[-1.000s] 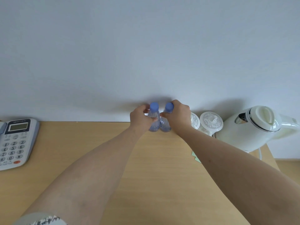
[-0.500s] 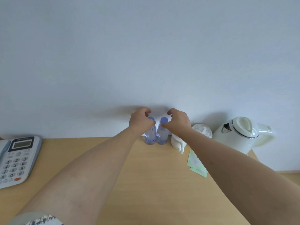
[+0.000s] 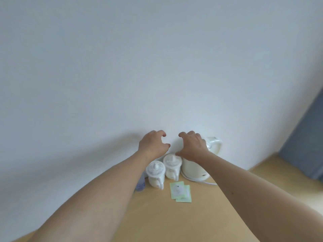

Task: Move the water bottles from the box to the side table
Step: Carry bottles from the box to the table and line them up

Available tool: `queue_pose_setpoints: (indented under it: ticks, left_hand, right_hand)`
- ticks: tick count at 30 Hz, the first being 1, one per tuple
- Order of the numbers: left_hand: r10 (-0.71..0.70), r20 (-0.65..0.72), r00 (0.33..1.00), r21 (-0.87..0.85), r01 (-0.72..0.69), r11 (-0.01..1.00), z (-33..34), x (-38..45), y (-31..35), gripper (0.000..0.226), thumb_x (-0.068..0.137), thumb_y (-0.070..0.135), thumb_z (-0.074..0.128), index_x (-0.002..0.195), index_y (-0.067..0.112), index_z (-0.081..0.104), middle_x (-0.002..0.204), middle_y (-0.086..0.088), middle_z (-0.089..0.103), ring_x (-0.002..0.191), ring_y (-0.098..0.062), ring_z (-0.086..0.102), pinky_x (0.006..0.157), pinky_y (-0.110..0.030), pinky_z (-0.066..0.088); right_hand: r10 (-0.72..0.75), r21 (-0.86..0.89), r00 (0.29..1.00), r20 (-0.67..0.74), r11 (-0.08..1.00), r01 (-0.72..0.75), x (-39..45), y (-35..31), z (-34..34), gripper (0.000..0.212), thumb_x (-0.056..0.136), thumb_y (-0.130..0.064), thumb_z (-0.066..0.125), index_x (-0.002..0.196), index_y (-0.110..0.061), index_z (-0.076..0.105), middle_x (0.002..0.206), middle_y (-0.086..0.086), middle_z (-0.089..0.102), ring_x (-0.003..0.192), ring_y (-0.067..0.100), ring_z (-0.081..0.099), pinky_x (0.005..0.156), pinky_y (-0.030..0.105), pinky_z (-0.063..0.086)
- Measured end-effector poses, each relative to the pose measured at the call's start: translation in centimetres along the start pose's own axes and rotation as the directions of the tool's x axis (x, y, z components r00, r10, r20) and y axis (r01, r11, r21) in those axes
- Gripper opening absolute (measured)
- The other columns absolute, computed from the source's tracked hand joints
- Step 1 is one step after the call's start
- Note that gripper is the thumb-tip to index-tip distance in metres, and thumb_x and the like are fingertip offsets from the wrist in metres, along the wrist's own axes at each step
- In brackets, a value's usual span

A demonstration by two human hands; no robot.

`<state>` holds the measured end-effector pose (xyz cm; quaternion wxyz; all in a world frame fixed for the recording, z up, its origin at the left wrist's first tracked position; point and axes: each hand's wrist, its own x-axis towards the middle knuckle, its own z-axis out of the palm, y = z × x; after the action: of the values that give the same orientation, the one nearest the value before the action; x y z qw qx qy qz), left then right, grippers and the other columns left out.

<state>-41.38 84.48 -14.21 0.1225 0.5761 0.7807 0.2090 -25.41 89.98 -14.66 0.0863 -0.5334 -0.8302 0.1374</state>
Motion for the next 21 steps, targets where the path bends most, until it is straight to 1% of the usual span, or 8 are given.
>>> queue_pose_setpoints:
  ticks: [4, 7, 10, 13, 17, 21]
  left_hand:
    - [0.167, 0.093, 0.982, 0.034, -0.171, 0.985, 2.4, 0.0, 7.3, 0.053, 0.088, 0.041, 0.066, 0.139, 0.031, 0.054, 0.137, 0.001, 0.054, 0.128, -0.023, 0.051, 0.105, -0.042, 0.045]
    - [0.301, 0.172, 0.938, 0.061, -0.315, 0.947, 4.1, -1.0, 13.4, 0.057, 0.09, 0.044, 0.066, 0.143, 0.031, 0.05, 0.141, 0.0, 0.051, 0.131, -0.024, 0.048, 0.107, -0.043, 0.044]
    - [0.424, 0.223, 0.878, 0.096, -0.452, 0.887, 6.0, -2.6, 19.7, 0.059, 0.091, 0.045, 0.065, 0.146, 0.032, 0.048, 0.144, 0.0, 0.049, 0.133, -0.023, 0.046, 0.107, -0.044, 0.044]
    - [0.531, 0.251, 0.809, 0.094, -0.566, 0.819, 8.1, -5.1, 26.2, 0.06, 0.092, 0.045, 0.064, 0.148, 0.031, 0.046, 0.146, 0.0, 0.048, 0.134, -0.023, 0.045, 0.105, -0.043, 0.045]
    - [0.632, 0.3, 0.715, 0.056, -0.674, 0.736, 11.6, -9.9, 34.6, 0.06, 0.09, 0.042, 0.064, 0.146, 0.03, 0.047, 0.144, -0.002, 0.048, 0.132, -0.024, 0.045, 0.103, -0.043, 0.046]
    - [0.705, 0.338, 0.623, -0.008, -0.747, 0.664, 16.1, -16.1, 43.2, 0.058, 0.088, 0.042, 0.065, 0.143, 0.032, 0.049, 0.139, 0.0, 0.051, 0.13, -0.024, 0.045, 0.099, -0.039, 0.045]
  right_hand:
    - [0.172, -0.045, 0.983, -0.065, 0.984, -0.175, -4.4, 6.6, -2.8, 0.061, 0.083, -0.033, 0.072, 0.138, -0.024, 0.047, 0.132, 0.006, 0.048, 0.124, 0.029, 0.043, 0.092, 0.04, 0.036]
    - [0.283, -0.047, 0.952, -0.118, 0.956, -0.29, -7.9, 11.3, -5.2, 0.062, 0.084, -0.035, 0.073, 0.139, -0.024, 0.047, 0.132, 0.006, 0.048, 0.123, 0.029, 0.043, 0.088, 0.039, 0.035]
    - [0.384, -0.009, 0.906, -0.176, 0.92, -0.392, -11.5, 15.8, -7.9, 0.068, 0.084, -0.039, 0.075, 0.143, -0.025, 0.044, 0.134, 0.007, 0.047, 0.126, 0.029, 0.042, 0.091, 0.04, 0.036]
    - [0.461, 0.013, 0.855, -0.239, 0.881, -0.472, -16.0, 20.4, -10.3, 0.066, 0.084, -0.039, 0.075, 0.141, -0.024, 0.046, 0.131, 0.006, 0.048, 0.124, 0.029, 0.043, 0.087, 0.04, 0.034]
    - [0.562, 0.042, 0.773, -0.293, 0.816, -0.577, -23.6, 27.0, -12.9, 0.067, 0.082, -0.039, 0.077, 0.14, -0.024, 0.047, 0.131, 0.007, 0.048, 0.125, 0.03, 0.042, 0.093, 0.043, 0.036]
    - [0.662, 0.056, 0.688, -0.298, 0.731, -0.68, -32.9, 33.9, -15.0, 0.074, 0.081, -0.042, 0.079, 0.145, -0.026, 0.043, 0.136, 0.009, 0.046, 0.127, 0.032, 0.04, 0.097, 0.046, 0.037]
